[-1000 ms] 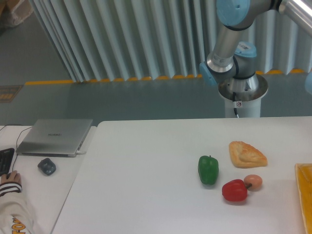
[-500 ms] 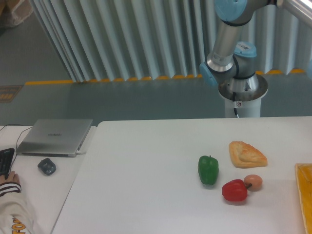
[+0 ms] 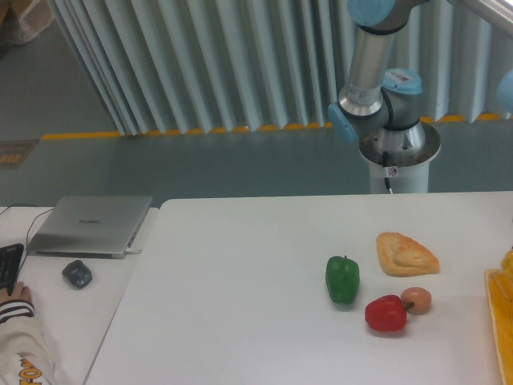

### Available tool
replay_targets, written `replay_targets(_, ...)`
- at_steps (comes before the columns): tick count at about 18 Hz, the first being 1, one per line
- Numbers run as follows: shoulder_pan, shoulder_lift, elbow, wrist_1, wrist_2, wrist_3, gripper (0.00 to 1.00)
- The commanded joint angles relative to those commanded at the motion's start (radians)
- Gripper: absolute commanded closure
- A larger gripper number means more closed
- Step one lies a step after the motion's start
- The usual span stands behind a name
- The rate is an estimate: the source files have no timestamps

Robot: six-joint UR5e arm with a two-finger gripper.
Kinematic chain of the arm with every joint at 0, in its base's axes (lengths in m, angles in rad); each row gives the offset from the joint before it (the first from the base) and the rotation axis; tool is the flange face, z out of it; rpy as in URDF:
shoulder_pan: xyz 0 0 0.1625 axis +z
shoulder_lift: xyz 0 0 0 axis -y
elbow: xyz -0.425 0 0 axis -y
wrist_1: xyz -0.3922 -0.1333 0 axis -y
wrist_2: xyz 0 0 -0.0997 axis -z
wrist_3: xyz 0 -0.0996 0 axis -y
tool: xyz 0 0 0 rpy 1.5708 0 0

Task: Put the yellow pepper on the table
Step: 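Carry the held yellow bell pepper over the table beside the bread roll, then lower the yellow pepper onto the table beside the green pepper and open the gripper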

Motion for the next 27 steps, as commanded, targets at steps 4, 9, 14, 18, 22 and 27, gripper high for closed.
replay_targets(4, -0.089, 0.014, -0.002, 0.002, 0.0, -0.151, 0.76)
replay_targets(9, -0.137, 0.028, -0.035, 0.0, 0.006, -0.229, 0.76)
replay_targets(14, -0.192, 0.048, -0.071, -0.009, 0.026, -0.277, 0.76)
replay_targets(18, -0.269, 0.041, -0.115, -0.009, 0.15, -0.274, 0.76)
replay_targets(22, -0.319, 0.044, -0.117, -0.031, 0.146, -0.312, 0.76)
replay_targets(27, -0.345, 0.037, -0.117, -0.024, 0.15, -0.356, 0.73)
